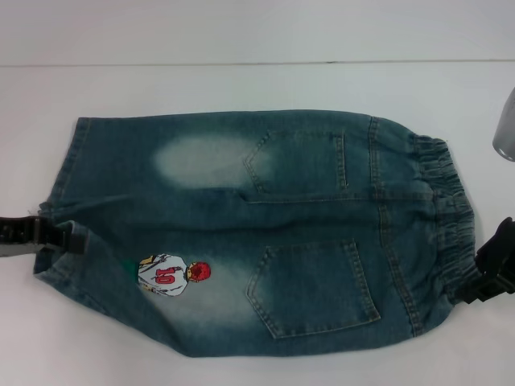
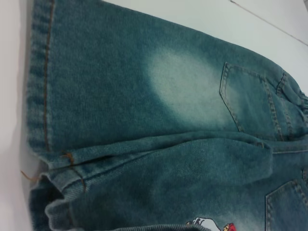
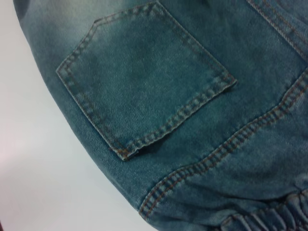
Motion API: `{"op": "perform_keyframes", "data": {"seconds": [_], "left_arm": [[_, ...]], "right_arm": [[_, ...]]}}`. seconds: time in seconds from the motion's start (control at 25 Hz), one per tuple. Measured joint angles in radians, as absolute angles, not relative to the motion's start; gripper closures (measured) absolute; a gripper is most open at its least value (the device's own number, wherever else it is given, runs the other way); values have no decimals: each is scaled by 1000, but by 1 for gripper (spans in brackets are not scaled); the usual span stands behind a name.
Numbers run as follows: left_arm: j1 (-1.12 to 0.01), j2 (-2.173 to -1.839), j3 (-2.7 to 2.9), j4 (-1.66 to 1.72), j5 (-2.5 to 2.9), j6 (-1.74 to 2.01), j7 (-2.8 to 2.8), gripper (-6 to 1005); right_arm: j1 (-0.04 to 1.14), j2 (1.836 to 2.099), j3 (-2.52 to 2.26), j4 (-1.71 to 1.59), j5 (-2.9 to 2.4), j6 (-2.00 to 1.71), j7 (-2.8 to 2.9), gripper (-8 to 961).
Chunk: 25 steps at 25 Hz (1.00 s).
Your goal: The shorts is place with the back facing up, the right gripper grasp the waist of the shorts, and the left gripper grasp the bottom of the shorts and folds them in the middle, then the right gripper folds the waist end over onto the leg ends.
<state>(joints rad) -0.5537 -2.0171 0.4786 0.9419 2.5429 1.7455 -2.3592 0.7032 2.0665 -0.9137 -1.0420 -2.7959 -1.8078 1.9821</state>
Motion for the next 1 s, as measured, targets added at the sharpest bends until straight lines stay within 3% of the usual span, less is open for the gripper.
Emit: {"op": "perform_keyframes", "data": {"seconds": [0.28, 0.52, 1.0], "left_arm": [[-554, -2017, 478, 942, 2538, 1746, -2359, 983], [-551, -2017, 474, 942, 2507, 1737, -2360, 983], [-534, -2024, 451, 896, 2381, 1587, -2355, 972]], "right_arm": [[699, 2066, -908, -1043, -2796, -1804, 1982, 742], [689, 2062, -874, -1047, -2770, -1796, 1969, 901], [606, 2030, -577, -943, -2451, -1700, 1873, 903]]}}
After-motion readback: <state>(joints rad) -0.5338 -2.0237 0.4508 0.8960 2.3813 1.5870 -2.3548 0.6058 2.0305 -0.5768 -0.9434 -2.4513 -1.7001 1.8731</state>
